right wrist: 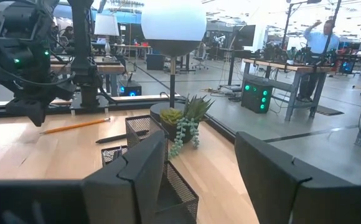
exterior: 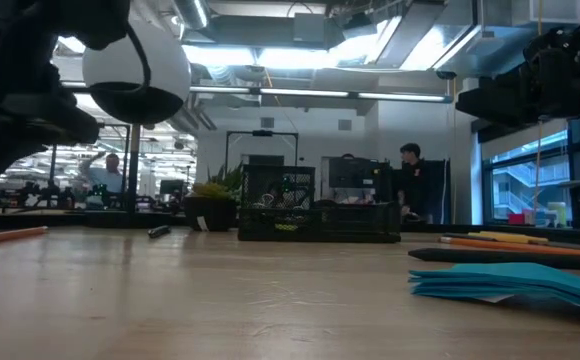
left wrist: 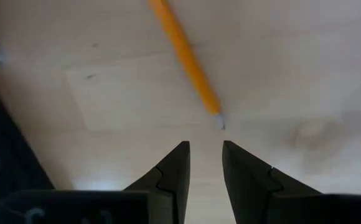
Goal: Pick and place office supplies into organizer
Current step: Put the left yellow pencil into the desk organizer
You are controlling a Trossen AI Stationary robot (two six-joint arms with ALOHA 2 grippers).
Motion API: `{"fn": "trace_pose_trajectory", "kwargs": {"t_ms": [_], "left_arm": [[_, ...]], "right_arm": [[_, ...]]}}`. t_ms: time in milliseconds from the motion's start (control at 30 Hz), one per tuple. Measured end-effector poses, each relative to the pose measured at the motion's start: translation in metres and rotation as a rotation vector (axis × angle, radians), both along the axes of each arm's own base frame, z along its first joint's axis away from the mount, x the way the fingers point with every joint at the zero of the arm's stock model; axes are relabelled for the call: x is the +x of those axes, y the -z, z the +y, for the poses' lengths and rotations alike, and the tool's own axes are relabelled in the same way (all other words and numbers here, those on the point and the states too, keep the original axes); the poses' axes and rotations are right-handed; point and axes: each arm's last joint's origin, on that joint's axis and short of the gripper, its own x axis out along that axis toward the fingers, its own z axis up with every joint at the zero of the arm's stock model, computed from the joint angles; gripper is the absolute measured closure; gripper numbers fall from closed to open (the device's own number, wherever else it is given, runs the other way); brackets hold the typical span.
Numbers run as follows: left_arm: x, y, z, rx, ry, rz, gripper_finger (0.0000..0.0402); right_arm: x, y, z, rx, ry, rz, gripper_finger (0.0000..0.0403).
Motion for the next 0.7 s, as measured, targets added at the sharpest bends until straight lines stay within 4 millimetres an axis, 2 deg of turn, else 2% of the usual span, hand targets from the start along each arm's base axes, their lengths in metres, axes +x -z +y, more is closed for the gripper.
{"fn": "trace_pose_trajectory", "kwargs": {"t_ms": [167, 333, 567, 700], "left_arm": [[0.0041, 0.0012, 0.0024, -0.014, 0.049, -0.042, 0.0311], [0.0056, 0.0011, 0.0021, -0.021, 0.085, -0.062, 0.0291], [0.0034, 0.0013, 0.0036, 0.012, -0.002, -0.033, 0.0252], [0.0008, 0.0013, 0.0063, 0.052, -0.146, 0.009, 0.0243]], "right_arm": [[0.0, 0.0, 0.0, -0.001, 0.0, 0.0, 0.0203], [0.0, -0.0001, 0.0, -0.003, 0.0, 0.0, 0.0203], [0.0, 0.0, 0.0, -0.001, 0.0, 0.0, 0.0203], [0.0, -0.0001, 0.0, -0.001, 0.0, -0.001, 0.0203]]}}
